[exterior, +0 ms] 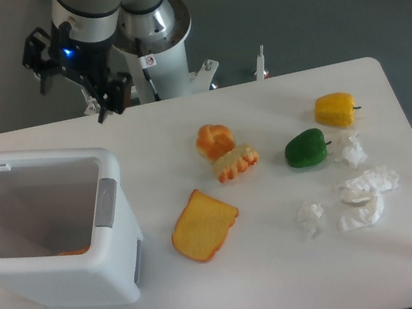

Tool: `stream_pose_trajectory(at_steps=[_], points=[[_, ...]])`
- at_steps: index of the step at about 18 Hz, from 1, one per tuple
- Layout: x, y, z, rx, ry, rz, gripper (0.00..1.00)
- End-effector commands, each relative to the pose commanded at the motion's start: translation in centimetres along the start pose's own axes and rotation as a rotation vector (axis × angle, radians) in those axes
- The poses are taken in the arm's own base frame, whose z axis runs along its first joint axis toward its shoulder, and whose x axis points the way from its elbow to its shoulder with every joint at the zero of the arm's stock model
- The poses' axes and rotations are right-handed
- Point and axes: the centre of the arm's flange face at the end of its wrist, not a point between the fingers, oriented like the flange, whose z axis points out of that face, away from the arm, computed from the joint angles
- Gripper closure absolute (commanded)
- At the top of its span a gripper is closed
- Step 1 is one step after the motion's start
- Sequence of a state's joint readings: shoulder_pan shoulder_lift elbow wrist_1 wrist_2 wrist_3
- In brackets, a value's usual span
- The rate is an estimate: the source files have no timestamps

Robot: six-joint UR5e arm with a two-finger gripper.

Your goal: Place the long bread in the trash can

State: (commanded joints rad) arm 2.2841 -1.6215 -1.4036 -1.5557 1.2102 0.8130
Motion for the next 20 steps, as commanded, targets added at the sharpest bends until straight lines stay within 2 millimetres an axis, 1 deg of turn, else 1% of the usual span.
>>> stream_pose_trajectory(at_steps=[1,4,5,7,10,11,13,14,15,18,20], points=[[0.1,0.0,-0.6,0.004,-0.034,0.025,0.0],[-0.7,0.0,-1.2,0.002,-0.09,0.095,0.0],[-1.7,0.2,-1.0,0.001,-0.093,0.091,0.0],[-1.9,0.5,-1.0,-0.002,-0.094,0.099,0.0],[-2.6,1.7,-1.0,-0.021,-0.104,0.128,0.0],[-2.7,2.3,-1.2,-0.047,-0.118,0.144,0.0],[-2.6,3.2,-1.7,-0.081,-0.145,0.205,0.0],[-2.8,3.5,-2.0,-0.09,-0.154,0.235,0.0],[-3.5,4.1,-2.4,-0.102,-0.163,0.253,0.0],[-3.8,4.8,-2.8,-0.137,-0.169,0.338,0.0],[-4.2,5.1,-3.1,-0.158,-0.182,0.354,0.0]])
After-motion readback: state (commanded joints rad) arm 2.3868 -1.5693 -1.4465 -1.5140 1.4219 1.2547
